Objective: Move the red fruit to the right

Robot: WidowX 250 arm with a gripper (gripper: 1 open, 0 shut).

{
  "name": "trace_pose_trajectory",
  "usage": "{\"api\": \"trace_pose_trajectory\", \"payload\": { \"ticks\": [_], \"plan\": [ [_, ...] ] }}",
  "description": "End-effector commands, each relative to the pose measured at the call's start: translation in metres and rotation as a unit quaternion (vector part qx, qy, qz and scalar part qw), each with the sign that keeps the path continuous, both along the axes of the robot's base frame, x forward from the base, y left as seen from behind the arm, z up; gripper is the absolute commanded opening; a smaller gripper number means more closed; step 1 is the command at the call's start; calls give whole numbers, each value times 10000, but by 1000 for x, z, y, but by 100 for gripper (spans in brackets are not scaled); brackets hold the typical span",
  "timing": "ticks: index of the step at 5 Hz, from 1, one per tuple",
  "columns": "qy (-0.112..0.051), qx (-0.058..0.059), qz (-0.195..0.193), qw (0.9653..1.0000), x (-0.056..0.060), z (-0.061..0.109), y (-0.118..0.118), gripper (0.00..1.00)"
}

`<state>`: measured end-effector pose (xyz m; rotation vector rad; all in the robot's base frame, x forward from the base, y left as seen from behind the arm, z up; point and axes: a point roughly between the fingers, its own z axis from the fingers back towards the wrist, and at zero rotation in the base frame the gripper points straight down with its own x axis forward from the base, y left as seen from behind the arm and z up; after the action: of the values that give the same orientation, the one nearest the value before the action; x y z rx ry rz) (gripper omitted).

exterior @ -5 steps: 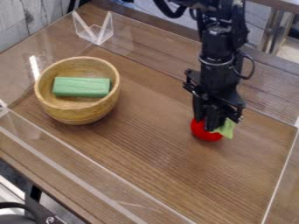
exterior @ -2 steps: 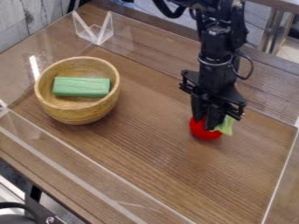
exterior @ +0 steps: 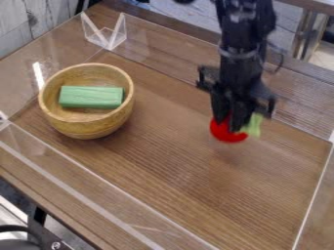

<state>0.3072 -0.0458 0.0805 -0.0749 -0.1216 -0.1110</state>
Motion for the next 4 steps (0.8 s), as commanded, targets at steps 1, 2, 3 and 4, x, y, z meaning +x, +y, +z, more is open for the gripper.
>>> {"api": "trace_pose_trajectory", "payload": {
  "ticks": [1, 2, 3, 4],
  "plan": [
    [-595, -41, 735, 9955, 26, 50, 27, 0],
    [-746, -58, 1125, 9908, 44, 63, 63, 0],
    [-798, -49, 1242, 9890, 61, 65, 101, 0],
    [-777, 34, 958, 9924, 67, 50, 117, 0]
  ]
}}
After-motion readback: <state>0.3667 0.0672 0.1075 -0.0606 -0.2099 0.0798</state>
